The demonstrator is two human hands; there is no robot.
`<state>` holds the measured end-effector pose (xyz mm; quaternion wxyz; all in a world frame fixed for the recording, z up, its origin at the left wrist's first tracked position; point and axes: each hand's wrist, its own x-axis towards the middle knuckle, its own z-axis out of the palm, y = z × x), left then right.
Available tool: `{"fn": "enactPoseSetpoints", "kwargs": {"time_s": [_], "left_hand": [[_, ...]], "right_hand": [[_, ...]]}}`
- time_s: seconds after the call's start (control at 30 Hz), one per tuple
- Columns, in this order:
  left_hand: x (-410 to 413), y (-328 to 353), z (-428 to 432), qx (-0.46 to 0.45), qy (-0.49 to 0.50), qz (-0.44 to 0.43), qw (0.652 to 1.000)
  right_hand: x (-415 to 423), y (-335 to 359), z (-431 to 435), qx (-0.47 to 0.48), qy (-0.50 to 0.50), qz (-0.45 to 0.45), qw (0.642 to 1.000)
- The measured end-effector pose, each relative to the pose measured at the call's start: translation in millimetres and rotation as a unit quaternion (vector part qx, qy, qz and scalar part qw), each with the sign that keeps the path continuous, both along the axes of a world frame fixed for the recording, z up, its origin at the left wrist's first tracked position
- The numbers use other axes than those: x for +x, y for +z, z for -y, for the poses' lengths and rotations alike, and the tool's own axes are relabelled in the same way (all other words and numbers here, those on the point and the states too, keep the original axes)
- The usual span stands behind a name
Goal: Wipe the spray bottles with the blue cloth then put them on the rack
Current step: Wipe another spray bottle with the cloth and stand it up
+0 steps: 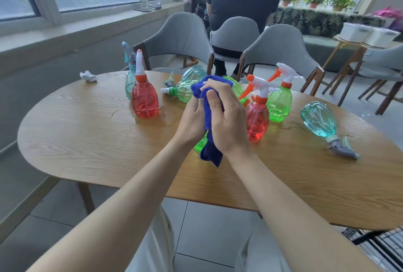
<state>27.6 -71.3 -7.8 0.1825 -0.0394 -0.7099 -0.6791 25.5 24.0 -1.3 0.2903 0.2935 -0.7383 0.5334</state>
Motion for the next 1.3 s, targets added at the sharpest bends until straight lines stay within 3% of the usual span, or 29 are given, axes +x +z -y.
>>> {"fn": "enactPoseSetpoints", "kwargs": {"time_s": [0.27,0.4,0.57,0.8,1.03,1.3], "left_hand": [[-10,-1,1,-0.039,0.055,0.041,0.997],[-10,1,6,-0.013,0.017,0.046,0.999],[-10,2,12,0.022,-0.022,0.085,0.996],[-8,5,13,0.050,-0.038,0.077,0.995],[-5,1,15,0.036,-0.030,0.080,0.996],[-6,5,16,0.056,-0.067,0.091,0.992]], "right_hand": [[-10,18,-14,-0.182,0.133,0.223,0.948],[-9,18,-17,-0.054,0.178,0.213,0.959],[-24,19,-13,-0.003,0.183,0.235,0.955],[-37,14,-20,-0.030,0.161,0.234,0.958],[-6,10,-1,-0.005,0.141,0.137,0.980],[-39,7,-9,-0.007,0.122,0.203,0.972]]}}
